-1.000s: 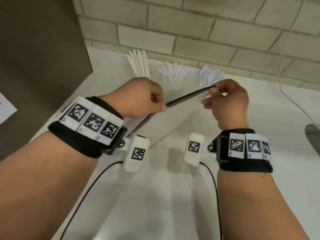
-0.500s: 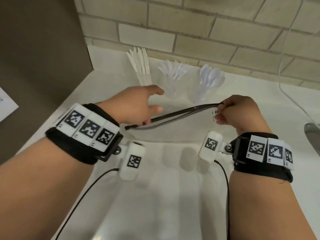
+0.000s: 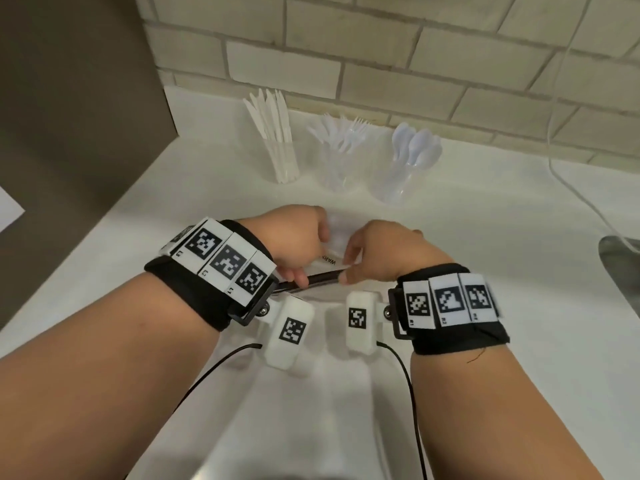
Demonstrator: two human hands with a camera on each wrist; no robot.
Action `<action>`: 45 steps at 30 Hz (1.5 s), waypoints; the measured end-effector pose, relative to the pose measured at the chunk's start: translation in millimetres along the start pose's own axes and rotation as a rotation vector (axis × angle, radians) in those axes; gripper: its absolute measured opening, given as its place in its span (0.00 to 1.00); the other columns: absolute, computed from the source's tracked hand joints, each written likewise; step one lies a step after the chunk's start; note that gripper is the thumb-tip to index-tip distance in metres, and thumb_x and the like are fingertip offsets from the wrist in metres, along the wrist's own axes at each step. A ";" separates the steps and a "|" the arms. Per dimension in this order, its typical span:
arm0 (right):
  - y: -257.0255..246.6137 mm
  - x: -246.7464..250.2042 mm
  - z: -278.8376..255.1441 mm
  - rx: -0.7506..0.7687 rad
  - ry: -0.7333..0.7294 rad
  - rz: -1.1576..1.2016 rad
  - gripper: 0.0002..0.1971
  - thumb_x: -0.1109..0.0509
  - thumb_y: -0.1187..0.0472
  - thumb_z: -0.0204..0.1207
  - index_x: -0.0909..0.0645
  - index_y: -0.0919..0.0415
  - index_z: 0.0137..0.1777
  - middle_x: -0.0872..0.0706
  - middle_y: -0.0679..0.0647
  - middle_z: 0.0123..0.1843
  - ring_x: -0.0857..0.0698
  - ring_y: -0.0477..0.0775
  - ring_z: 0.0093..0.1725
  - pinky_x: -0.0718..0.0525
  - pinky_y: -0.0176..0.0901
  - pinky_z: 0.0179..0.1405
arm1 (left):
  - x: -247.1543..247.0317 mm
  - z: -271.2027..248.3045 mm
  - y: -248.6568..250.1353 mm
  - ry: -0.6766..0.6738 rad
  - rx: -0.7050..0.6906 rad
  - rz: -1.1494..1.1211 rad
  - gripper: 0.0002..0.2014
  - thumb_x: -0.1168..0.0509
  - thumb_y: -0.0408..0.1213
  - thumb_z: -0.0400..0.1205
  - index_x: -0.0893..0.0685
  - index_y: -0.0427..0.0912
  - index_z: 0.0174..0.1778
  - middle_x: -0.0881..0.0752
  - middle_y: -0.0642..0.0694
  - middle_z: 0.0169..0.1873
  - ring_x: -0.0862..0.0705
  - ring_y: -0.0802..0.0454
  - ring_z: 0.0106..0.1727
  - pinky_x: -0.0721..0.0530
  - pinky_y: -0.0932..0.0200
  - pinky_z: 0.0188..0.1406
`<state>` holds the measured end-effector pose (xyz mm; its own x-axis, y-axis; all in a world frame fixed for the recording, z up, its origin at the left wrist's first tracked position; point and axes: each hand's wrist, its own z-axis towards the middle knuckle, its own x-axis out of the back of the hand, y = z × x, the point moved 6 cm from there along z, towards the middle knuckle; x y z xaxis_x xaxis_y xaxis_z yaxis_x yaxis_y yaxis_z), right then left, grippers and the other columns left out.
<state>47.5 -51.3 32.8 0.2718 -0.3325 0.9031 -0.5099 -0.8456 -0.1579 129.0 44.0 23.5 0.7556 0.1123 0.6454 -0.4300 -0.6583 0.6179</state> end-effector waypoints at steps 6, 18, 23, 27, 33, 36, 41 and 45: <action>-6.7 1.4 6.9 0.058 0.055 0.059 0.13 0.30 0.48 0.78 0.19 0.59 0.49 0.23 0.50 0.41 0.21 0.54 0.45 0.29 0.39 0.38 | 5.6 -13.4 2.7 -0.044 -0.102 0.173 0.04 0.35 0.39 0.81 0.14 0.49 0.45 0.17 0.49 0.30 0.19 0.48 0.25 0.17 0.61 0.25; -9.9 33.8 -7.9 0.152 0.327 1.043 0.16 0.37 0.68 0.81 0.21 0.56 0.32 0.20 0.53 0.28 0.23 0.52 0.30 0.25 0.45 0.35 | 34.7 -18.2 9.5 0.272 -0.102 -1.037 0.11 0.42 0.38 0.87 0.19 0.35 0.50 0.13 0.40 0.38 0.12 0.44 0.35 0.11 0.54 0.30; 23.0 39.1 -2.6 -0.059 0.491 1.337 0.09 0.32 0.53 0.79 0.17 0.59 0.45 0.10 0.56 0.41 0.11 0.58 0.42 0.12 0.48 0.42 | 45.8 -18.2 13.1 0.185 -0.211 -1.572 0.14 0.49 0.26 0.86 0.18 0.34 0.54 0.11 0.36 0.49 0.11 0.40 0.49 0.11 0.42 0.46; 28.5 26.2 -1.8 -0.159 0.424 1.278 0.10 0.37 0.55 0.84 0.20 0.63 0.53 0.11 0.62 0.47 0.10 0.62 0.48 0.12 0.56 0.47 | 38.8 -16.2 14.3 0.051 -0.239 -1.480 0.12 0.40 0.29 0.83 0.17 0.34 0.59 0.11 0.37 0.56 0.11 0.45 0.54 0.11 0.48 0.52; 4.2 27.5 -2.5 0.187 0.294 1.916 0.16 0.38 0.71 0.82 0.23 0.52 0.64 0.12 0.58 0.52 0.13 0.63 0.55 0.18 0.73 0.59 | 19.4 -3.9 -16.1 0.125 0.115 -1.302 0.09 0.45 0.25 0.86 0.20 0.37 0.48 0.10 0.44 0.38 0.11 0.44 0.46 0.14 0.37 0.50; -5.9 35.4 -13.7 0.361 0.336 1.449 0.25 0.39 0.82 0.75 0.16 0.53 0.60 0.12 0.42 0.37 0.15 0.47 0.38 0.13 0.43 0.38 | 24.0 -3.7 -11.5 0.098 0.108 -1.510 0.16 0.54 0.22 0.85 0.19 0.32 0.51 0.14 0.36 0.46 0.13 0.42 0.45 0.11 0.45 0.40; 14.7 25.5 0.5 -0.057 0.524 0.888 0.29 0.39 0.75 0.72 0.30 0.63 0.75 0.28 0.47 0.31 0.25 0.49 0.35 0.23 0.39 0.40 | 24.8 -9.8 3.8 -0.021 -0.044 -1.498 0.15 0.45 0.30 0.80 0.12 0.36 0.50 0.11 0.37 0.43 0.12 0.42 0.41 0.11 0.52 0.41; 17.4 10.2 -0.1 -0.196 0.285 0.664 0.21 0.36 0.66 0.77 0.25 0.65 0.70 0.20 0.56 0.57 0.18 0.62 0.60 0.17 0.53 0.63 | 33.1 -6.0 -9.9 0.088 -0.167 -1.267 0.23 0.39 0.20 0.59 0.20 0.52 0.43 0.23 0.37 0.43 0.21 0.40 0.40 0.23 0.54 0.37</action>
<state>41.3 -69.3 39.4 -0.3521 -0.6035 0.7154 -0.6367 -0.4058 -0.6557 155.4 58.7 41.4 0.6482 0.6422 -0.4092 0.5011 0.0449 0.8642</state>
